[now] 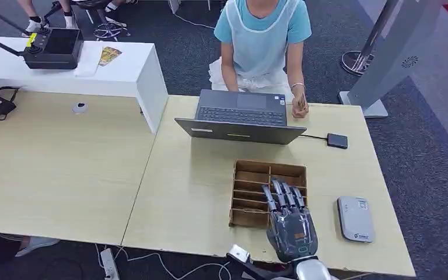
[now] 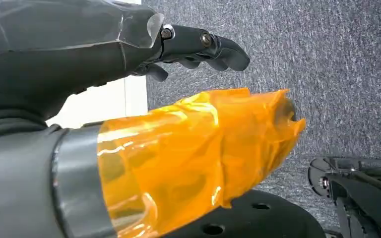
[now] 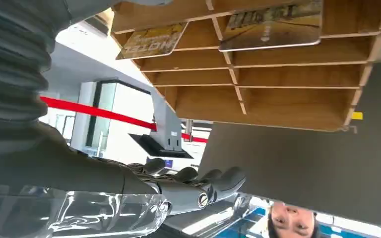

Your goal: Pass the card to the sensor for recognition and then transmit it.

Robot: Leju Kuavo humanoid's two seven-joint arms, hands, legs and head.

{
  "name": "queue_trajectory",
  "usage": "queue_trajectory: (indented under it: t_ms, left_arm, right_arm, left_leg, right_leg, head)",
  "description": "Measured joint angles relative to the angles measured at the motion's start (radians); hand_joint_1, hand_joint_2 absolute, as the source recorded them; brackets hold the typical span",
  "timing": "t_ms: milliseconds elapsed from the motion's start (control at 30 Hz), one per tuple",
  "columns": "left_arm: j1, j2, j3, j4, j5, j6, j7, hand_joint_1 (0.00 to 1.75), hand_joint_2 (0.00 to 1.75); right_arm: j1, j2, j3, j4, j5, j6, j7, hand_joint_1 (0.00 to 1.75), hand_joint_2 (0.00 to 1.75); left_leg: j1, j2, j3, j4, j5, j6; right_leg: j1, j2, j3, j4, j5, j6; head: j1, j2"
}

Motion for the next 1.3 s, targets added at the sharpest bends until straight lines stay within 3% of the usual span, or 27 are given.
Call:
queue_trajectory:
  t_ms: [500,1300]
  left_arm:
    - [0.001,0.0,0.0,0.0,0.0,0.0,0.004,0.0,0.0]
    - [0.001,0.0,0.0,0.0,0.0,0.001,0.008,0.0,0.0]
  right_arm:
    - [0.027,0.0,-0.084,0.032,0.0,0.004,-0.012,0.0,1.75]
    - [0.045,0.0,-0.124,0.032,0.0,0.018,-0.018,0.0,1.75]
  left_leg:
    - [0.0,0.0,0.0,0.0,0.0,0.0]
    - [0.0,0.0,0.0,0.0,0.0,0.0]
  right_leg:
    - [0.0,0.0,0.0,0.0,0.0,0.0]
    - [0.0,0.001,0.0,0.0,0.0,0.0]
  head:
    - [0.0,0.0]
    - [0.0,0.0]
